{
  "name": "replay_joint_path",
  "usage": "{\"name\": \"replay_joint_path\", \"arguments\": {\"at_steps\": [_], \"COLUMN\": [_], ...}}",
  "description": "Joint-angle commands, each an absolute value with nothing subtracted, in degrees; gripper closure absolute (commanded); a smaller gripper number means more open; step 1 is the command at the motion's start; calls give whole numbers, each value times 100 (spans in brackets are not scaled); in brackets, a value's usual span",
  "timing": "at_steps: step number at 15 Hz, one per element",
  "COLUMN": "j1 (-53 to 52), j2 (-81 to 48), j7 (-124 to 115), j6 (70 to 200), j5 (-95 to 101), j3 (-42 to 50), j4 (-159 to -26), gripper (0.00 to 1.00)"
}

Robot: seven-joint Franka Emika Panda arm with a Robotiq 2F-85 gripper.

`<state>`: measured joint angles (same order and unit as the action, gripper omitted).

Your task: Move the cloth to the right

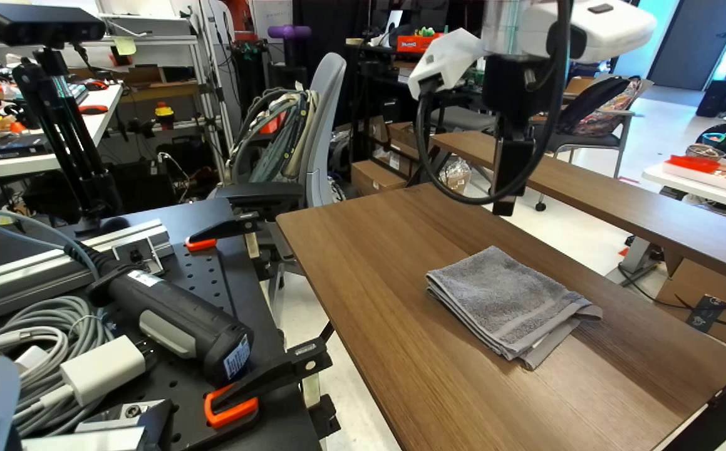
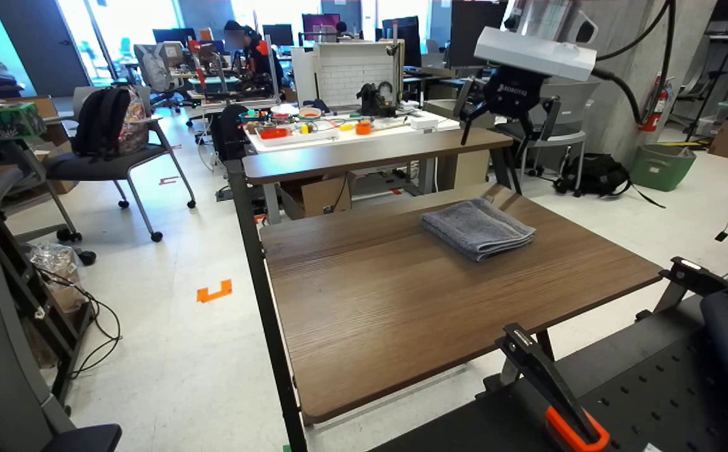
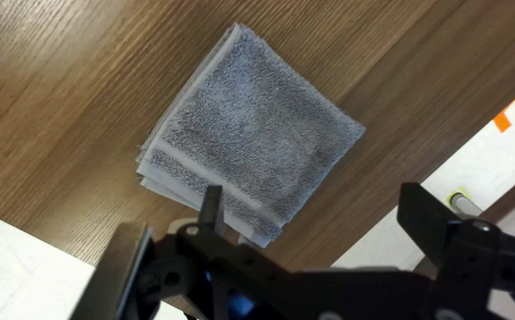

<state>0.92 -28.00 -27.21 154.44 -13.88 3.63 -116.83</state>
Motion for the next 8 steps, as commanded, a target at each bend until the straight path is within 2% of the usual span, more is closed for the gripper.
{"name": "replay_joint_path", "arguments": {"at_steps": [1,8], "j1": [33,-62], "j2": [-2903,-3337], "j7": [-2696,-2763], "j6": [15397,15675], "j5": [-1433,-1304], "j3": [463,590], "j4": [-11579,-11349], "gripper": [0,0]}}
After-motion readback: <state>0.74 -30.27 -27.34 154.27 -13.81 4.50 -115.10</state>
